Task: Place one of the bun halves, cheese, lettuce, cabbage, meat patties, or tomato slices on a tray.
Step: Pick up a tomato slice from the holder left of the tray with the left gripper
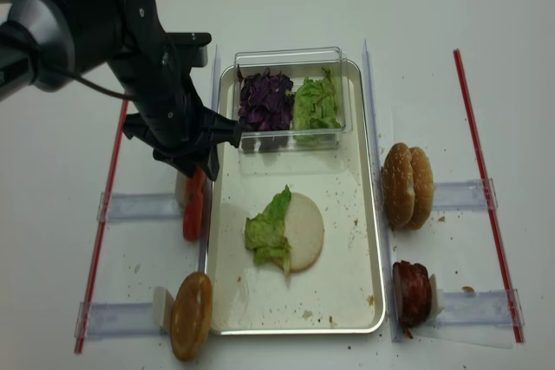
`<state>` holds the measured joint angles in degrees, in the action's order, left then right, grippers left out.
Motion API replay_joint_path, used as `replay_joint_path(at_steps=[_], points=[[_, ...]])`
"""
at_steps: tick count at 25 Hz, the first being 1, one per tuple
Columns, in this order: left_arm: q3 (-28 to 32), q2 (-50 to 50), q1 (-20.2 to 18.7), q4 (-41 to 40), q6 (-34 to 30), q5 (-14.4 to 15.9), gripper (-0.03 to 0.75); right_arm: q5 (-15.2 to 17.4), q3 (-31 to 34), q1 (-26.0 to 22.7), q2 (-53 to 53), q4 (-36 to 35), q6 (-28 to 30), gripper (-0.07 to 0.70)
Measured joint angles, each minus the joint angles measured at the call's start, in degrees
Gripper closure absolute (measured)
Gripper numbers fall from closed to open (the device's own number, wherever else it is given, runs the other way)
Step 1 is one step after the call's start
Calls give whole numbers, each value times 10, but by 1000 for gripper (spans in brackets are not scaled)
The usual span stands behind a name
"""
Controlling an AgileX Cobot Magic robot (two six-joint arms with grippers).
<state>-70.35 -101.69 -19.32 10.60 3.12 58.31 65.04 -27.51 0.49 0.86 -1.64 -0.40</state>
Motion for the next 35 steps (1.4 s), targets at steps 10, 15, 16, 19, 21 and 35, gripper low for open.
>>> replay_joint_path(at_steps=[10, 15, 16, 19, 21, 35], points=[[-1, -26, 0, 0, 0, -1, 463, 0, 0, 0, 0, 0, 0, 438], [-1, -26, 0, -2, 0, 0, 480, 0, 0, 0, 0, 0, 0, 438], [-1, -26, 0, -7, 5, 0, 490, 0, 0, 0, 0, 0, 0, 438], [-1, -26, 0, -20, 14, 0, 531, 0, 0, 0, 0, 0, 0, 438], [-1, -26, 0, -27, 18, 1, 551, 0, 0, 0, 0, 0, 0, 438], [-1, -26, 0, -29, 21, 1, 669, 0, 0, 0, 0, 0, 0, 438]])
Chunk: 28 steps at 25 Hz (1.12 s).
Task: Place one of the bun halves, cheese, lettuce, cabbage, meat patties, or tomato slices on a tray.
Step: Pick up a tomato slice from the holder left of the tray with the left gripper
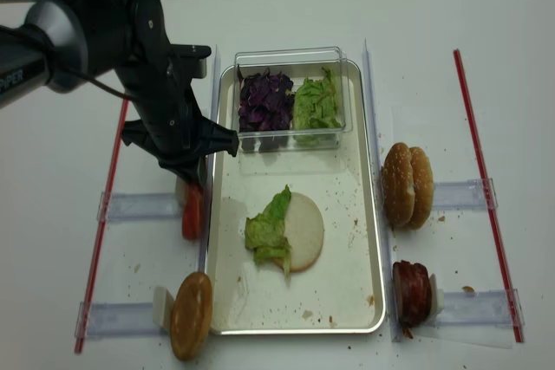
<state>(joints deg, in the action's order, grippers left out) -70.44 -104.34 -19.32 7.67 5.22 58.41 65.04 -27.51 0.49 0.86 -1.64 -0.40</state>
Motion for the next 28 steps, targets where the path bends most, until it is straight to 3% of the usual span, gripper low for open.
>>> replay_joint_path(at_steps=[20, 28], points=[[0, 128, 0, 0, -4, 25, 671, 0, 0, 0, 0, 0, 0, 438], [0, 137, 0, 0, -13, 25, 672, 0, 0, 0, 0, 0, 0, 438]])
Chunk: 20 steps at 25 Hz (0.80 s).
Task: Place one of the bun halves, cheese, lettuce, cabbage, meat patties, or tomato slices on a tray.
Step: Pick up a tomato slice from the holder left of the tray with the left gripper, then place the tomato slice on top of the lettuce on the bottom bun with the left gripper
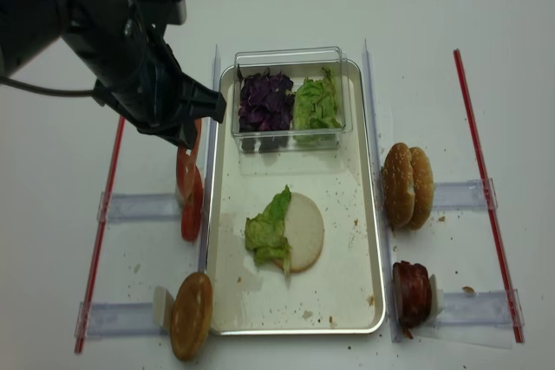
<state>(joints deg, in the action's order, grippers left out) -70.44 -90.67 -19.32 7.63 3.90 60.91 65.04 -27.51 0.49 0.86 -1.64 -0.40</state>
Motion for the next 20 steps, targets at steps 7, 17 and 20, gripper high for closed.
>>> replay_joint_path(at_steps=[7, 17, 20], points=[[0, 0, 0, 55, -72, 8, 673, 0, 0, 0, 0, 0, 0, 438], [0, 0, 0, 282, -248, 75, 673, 0, 0, 0, 0, 0, 1, 438], [0, 0, 0, 308, -274, 84, 673, 0, 0, 0, 0, 0, 1, 438]])
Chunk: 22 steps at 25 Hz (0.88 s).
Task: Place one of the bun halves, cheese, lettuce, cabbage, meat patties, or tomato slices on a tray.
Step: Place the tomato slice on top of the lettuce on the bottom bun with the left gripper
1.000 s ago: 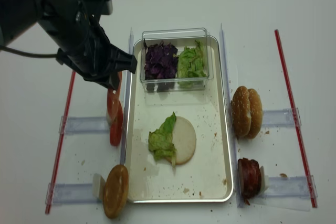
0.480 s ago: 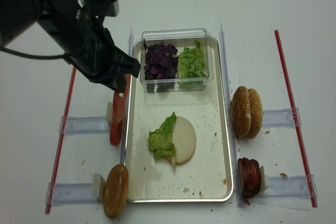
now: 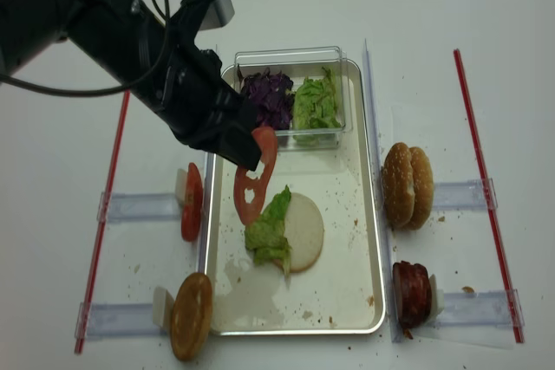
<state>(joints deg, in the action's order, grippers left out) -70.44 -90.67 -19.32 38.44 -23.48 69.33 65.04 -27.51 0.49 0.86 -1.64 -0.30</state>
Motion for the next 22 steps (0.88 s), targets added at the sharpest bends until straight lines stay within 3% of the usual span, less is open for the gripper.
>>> replay_joint_path(at_steps=[7, 22], points=[[0, -30, 0, 88, -41, 0, 673, 0, 0, 0, 0, 0, 0, 438], [0, -103, 0, 129, -46, -2, 673, 0, 0, 0, 0, 0, 0, 438]])
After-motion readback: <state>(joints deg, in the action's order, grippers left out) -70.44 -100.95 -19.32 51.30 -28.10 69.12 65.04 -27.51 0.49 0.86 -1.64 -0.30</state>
